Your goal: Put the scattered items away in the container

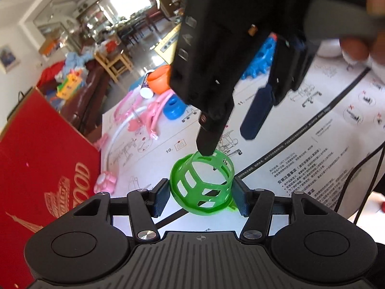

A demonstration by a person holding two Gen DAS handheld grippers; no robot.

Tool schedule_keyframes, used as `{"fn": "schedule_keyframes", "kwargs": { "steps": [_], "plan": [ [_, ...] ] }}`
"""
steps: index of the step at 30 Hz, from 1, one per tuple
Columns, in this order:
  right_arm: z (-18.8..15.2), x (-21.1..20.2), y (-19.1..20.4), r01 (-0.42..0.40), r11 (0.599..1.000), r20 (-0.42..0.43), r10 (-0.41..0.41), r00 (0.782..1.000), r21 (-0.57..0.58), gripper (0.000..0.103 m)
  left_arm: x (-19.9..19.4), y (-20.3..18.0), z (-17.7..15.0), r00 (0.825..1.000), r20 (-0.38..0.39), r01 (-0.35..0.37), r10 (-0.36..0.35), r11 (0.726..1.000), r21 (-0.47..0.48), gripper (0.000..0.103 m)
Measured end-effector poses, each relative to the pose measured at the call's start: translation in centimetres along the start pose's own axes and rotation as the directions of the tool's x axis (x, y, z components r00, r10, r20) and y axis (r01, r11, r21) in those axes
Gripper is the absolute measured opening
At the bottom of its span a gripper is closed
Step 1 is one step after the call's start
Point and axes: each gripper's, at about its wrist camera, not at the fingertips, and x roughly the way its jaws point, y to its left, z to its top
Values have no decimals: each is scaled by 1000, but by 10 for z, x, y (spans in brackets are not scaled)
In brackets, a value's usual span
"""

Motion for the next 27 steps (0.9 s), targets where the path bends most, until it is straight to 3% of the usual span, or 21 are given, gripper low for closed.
{"fn": "schedule_keyframes", "kwargs": {
  "steps": [4,5,6,7,18,23,27],
  "plan": [
    [-8,-2,0,46,998,-12,-47,999,-46,45,7,-1,4,1000,-24,-19,19,1000,11,58],
    [-11,0,0,73,995,-14,-74,997,-62,36,8,-1,4,1000,-24,-13,14,1000,11,58],
    [-13,2,0,97,992,-13,-98,995,-76,18,8,-1,6,1000,-24,-6,6,1000,15,58],
    [-14,4,-2,113,990,-12,-114,993,-80,12,8,-3,7,1000,-22,-1,1,1000,23,58],
    [-14,-16,-9,33,998,44,-31,999,-58,11,17,-16,12,999,-40,-5,9,996,91,58],
    [-15,-2,-8,1,998,11,0,1000,-66,10,20,-24,16,999,-37,13,-9,993,118,58],
    [-17,4,-17,8,999,6,-7,1000,-48,3,20,-25,16,999,-42,31,-26,992,120,59]
  ]
}}
